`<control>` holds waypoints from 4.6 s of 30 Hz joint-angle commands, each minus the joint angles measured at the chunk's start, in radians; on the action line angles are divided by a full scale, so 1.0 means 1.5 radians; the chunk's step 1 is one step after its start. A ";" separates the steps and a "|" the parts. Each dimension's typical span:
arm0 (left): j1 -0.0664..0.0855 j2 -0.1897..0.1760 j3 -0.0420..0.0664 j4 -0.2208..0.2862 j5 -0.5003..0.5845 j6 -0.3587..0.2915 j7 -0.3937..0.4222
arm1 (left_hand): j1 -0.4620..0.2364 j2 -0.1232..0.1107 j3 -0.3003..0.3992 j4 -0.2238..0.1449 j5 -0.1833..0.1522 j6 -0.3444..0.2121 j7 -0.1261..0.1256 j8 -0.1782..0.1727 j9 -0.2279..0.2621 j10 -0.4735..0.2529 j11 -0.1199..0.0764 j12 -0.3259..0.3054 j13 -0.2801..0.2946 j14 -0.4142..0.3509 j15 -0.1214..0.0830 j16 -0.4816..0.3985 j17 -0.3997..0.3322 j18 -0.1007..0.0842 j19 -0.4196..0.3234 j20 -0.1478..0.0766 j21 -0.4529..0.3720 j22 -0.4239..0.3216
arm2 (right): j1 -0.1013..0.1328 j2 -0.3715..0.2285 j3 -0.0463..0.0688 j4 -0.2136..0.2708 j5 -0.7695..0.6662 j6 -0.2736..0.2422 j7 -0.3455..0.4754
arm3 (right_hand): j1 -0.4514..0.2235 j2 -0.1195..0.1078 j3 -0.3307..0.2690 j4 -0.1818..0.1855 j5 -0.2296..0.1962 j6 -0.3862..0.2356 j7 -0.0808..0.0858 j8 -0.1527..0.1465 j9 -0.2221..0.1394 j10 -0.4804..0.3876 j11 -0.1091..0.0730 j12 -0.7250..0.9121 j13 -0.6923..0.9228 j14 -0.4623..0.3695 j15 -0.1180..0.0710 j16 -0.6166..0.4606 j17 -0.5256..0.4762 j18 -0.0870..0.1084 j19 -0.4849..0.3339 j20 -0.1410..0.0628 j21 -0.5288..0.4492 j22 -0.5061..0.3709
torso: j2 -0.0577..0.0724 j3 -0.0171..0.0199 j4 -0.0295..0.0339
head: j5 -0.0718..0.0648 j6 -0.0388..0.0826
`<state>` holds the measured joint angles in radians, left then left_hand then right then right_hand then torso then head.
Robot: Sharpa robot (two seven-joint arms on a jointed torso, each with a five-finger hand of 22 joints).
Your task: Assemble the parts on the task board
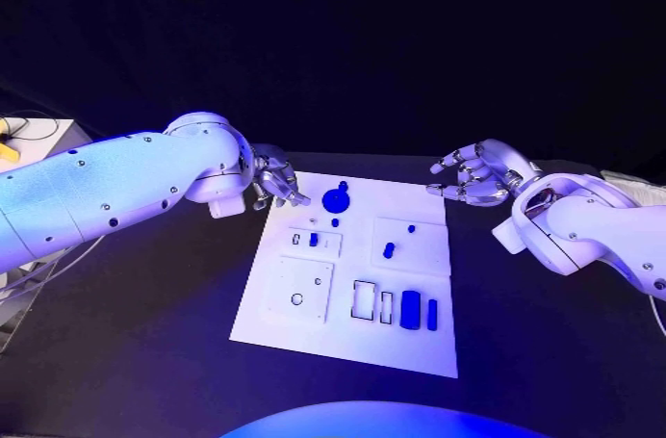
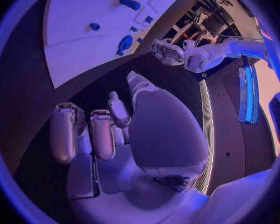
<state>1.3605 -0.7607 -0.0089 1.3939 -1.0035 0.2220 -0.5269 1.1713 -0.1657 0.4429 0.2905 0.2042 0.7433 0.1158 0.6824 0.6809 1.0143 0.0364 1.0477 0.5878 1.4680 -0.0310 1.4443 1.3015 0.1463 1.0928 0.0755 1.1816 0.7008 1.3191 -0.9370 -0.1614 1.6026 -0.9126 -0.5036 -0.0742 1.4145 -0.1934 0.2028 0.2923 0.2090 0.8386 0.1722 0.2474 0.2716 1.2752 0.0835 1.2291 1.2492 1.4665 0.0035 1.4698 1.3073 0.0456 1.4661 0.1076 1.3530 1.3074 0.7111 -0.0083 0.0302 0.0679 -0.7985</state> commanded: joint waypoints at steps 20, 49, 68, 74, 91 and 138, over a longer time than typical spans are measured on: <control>0.031 0.108 -0.003 -0.202 0.002 0.046 0.018 | -0.032 -0.021 -0.016 0.001 -0.001 -0.005 0.008 -0.019 -0.034 0.000 0.010 0.008 -0.006 0.007 0.012 0.007 0.010 0.009 0.011 0.008 0.002 0.009 | 0.000 0.002 0.000 0.002 -0.002 0.005 0.009 | -0.008 0.001 -0.005 -0.001 0.003 -0.004 0.000 0.002 -0.001 -0.004 0.002 -0.001 0.000 0.036 0.004 -0.003 0.069 0.004 -0.001 0.004 -0.002 0.091 | 0.006 -0.0036 -0.0010 | 0.014 0.027; 0.016 0.165 -0.028 -0.296 -0.003 0.111 0.014 | -0.036 -0.019 -0.021 0.002 -0.002 -0.006 0.009 -0.019 -0.037 -0.006 0.011 0.007 -0.008 0.004 0.013 0.005 0.004 0.011 0.005 0.008 -0.003 -0.001 | 0.000 -0.001 0.000 0.008 -0.003 0.002 0.011 | -0.008 0.001 -0.005 -0.001 0.004 -0.004 0.000 0.002 -0.001 -0.004 0.002 -0.002 -0.001 0.036 0.004 -0.004 0.069 0.004 -0.001 0.004 -0.003 0.090 | 0.009 -0.0056 -0.0024 | 0.014 0.019; 0.009 0.166 -0.035 -0.299 0.005 0.119 0.013 | -0.037 -0.010 -0.020 0.002 -0.001 -0.006 0.009 -0.019 -0.040 -0.009 0.011 0.007 -0.008 0.003 0.013 0.006 0.005 0.011 0.004 0.009 -0.003 -0.001 | 0.000 -0.002 0.000 0.009 -0.003 0.002 0.010 | -0.008 0.001 -0.005 -0.001 0.004 -0.004 0.000 0.002 -0.001 -0.004 0.002 -0.002 -0.001 0.036 0.004 -0.004 0.069 0.004 -0.001 0.004 -0.003 0.090 | 0.008 -0.0053 -0.0025 | 0.015 0.017; 0.009 0.165 -0.035 -0.294 0.018 0.114 0.014 | -0.026 0.009 -0.009 0.001 0.001 -0.001 0.008 -0.015 -0.044 -0.011 0.010 0.010 -0.009 0.003 0.013 0.008 0.006 0.011 0.004 0.009 -0.002 0.002 | 0.000 -0.001 0.000 0.009 -0.003 0.002 0.010 | -0.008 0.001 -0.005 -0.001 0.004 -0.004 0.000 0.002 -0.001 -0.004 0.002 -0.002 -0.001 0.036 0.004 -0.004 0.069 0.004 -0.001 0.004 -0.003 0.090 | 0.009 -0.0053 -0.0023 | 0.014 0.017; 0.008 0.165 -0.035 -0.294 0.034 0.107 0.015 | 0.053 0.032 0.067 -0.007 -0.001 0.009 -0.008 0.034 -0.028 -0.011 -0.004 0.014 -0.019 0.007 0.002 0.017 0.015 0.008 0.012 0.002 0.011 0.021 | 0.000 0.000 0.000 0.007 -0.003 0.003 0.009 | -0.009 0.003 -0.006 -0.001 0.006 -0.005 0.000 0.002 -0.001 -0.003 0.002 0.000 0.000 0.036 0.004 -0.003 0.070 0.004 0.000 0.004 -0.002 0.091 | 0.008 -0.0051 -0.0022 | 0.013 0.012; 0.003 -0.001 -0.042 0.006 0.027 -0.020 0.022 | 0.036 -0.059 0.334 -0.153 0.085 0.053 -0.028 0.096 0.016 0.108 -0.027 0.060 0.064 0.045 -0.022 0.053 0.095 -0.015 0.089 -0.018 0.100 0.160 | 0.000 -0.007 0.000 0.005 -0.003 0.002 0.006 | -0.018 0.009 -0.007 0.000 0.011 -0.004 0.000 0.004 -0.001 -0.003 0.002 0.001 -0.001 0.036 0.005 -0.003 0.070 0.004 0.000 0.004 -0.003 0.091 | 0.008 -0.0055 -0.0007 | 0.020 0.014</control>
<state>1.3668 -0.7588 -0.0719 1.3880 -0.9060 0.2031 -0.4985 1.2246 -0.2492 0.7566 0.2550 0.3291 0.8012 0.0869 0.8263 0.6506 1.1711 -0.0054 1.1348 0.6825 1.4668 -0.0590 1.5211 1.3073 0.1300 1.2169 0.0484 1.3264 0.9395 1.3193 -0.9466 -0.1613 1.6101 -0.9125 -0.5055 -0.0718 1.3975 -0.1763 0.1974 0.2924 0.2189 0.8387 0.1721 0.2474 0.2712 1.2753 0.0836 1.2291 1.2493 1.4665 0.0035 1.4698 1.3075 0.0456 1.4661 0.1076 1.3531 1.3075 0.7228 -0.0156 0.0280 0.0975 -0.7763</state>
